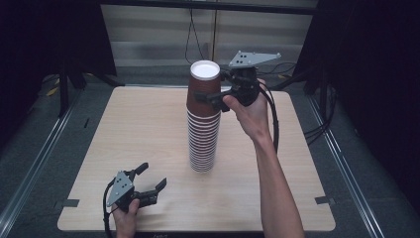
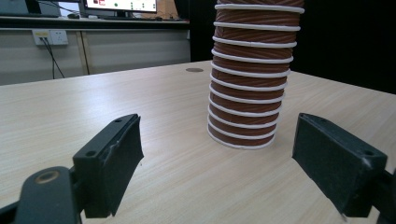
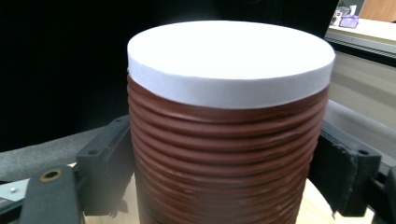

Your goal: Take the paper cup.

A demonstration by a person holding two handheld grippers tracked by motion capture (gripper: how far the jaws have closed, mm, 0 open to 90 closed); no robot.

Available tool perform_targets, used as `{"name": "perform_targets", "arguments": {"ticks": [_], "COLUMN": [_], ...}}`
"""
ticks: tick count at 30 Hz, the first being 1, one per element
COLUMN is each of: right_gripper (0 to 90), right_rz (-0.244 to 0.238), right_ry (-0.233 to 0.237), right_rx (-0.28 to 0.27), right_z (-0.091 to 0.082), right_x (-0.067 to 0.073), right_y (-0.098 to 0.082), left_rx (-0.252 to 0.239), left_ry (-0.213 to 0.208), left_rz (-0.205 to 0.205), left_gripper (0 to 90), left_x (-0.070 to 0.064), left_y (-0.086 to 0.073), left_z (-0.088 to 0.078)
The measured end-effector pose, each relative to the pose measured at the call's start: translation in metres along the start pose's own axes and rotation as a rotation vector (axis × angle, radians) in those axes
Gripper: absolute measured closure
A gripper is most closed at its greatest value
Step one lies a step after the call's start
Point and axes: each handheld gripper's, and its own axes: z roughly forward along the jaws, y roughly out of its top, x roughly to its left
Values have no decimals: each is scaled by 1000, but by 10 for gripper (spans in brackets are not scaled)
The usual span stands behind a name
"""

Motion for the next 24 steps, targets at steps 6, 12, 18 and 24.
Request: {"name": "perform_targets", "arguments": {"ticks": [6,12,18,24], "right_gripper": [172,176,180,181], "right_rz": [-6,-14,-15,-11], "right_ry": [4,1,1,0], "right_rx": [1,-41,-68,-131], "right_z": [0,-5,-6,-12], "right_x": [0,1,2,1], "right_y": [1,6,9,10], "left_rx": [-1,-1,-3,-2], "left_ry": [-1,-1,-1,0], "left_rz": [-1,0,-5,-2], "left_gripper": [156,156,156,156], "left_x": [0,0,0,0], "left_y": [0,0,0,0], "left_z": [0,0,0,0]}}
